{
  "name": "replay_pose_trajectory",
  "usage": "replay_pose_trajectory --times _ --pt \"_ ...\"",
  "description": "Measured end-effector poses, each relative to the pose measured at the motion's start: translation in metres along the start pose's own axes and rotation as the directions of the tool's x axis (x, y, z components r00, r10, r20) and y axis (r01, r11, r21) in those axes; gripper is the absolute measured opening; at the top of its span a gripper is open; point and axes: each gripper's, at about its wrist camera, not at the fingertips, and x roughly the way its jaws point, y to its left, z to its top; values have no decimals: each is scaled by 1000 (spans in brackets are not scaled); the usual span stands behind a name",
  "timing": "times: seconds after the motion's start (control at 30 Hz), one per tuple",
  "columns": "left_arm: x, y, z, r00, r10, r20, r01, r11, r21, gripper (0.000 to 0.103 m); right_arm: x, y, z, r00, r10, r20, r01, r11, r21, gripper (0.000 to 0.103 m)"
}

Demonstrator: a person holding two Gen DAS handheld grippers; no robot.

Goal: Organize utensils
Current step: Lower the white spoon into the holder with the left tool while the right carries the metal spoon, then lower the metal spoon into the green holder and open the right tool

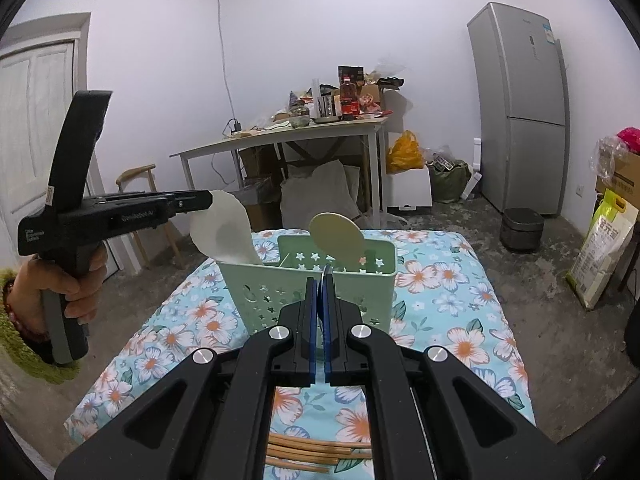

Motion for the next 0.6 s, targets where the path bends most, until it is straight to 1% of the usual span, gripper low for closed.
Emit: replay_pose_trajectory --times 0.07,0.1,0.13,0.2,0.27,0.33,0.37,0.43,0.5,0.6 --pt "-2 7 0 999 -32 18 32 999 -43 12 1 -3 0 1000 0 -2 0 1000 11 3" --pt "-3 8 1 999 -43 28 44 997 -59 17 2 -4 0 1000 2 -4 -2 1000 17 3" --pt "-7 12 1 997 -64 51 68 994 -85 22 3 -4 -1 1000 3 -5 -3 1000 21 3" --pt "-14 17 0 993 -83 86 93 989 -118 28 4 -5 -1 1000 5 -7 -5 1000 31 3" --pt "-19 20 0 990 -87 110 101 986 -135 33 5 -6 -1 1000 8 -5 -8 999 38 3" --pt "-25 23 -2 988 -87 130 107 983 -151 41 3 -8 2 1000 15 3 -15 999 48 3" --pt "-28 24 -5 987 -86 137 107 981 -159 43 2 -10 4 1000 22 11 -23 998 55 3" --pt "-31 26 -10 987 -84 140 107 980 -170 50 -1 -12 9 999 33 24 -35 997 65 3" --pt "-33 27 -17 988 -81 135 104 978 -179 55 -6 -16 17 998 46 45 -50 996 77 3" --pt "-32 29 -36 992 -77 96 95 974 -204 60 -12 -22 31 994 73 82 -81 992 94 3"
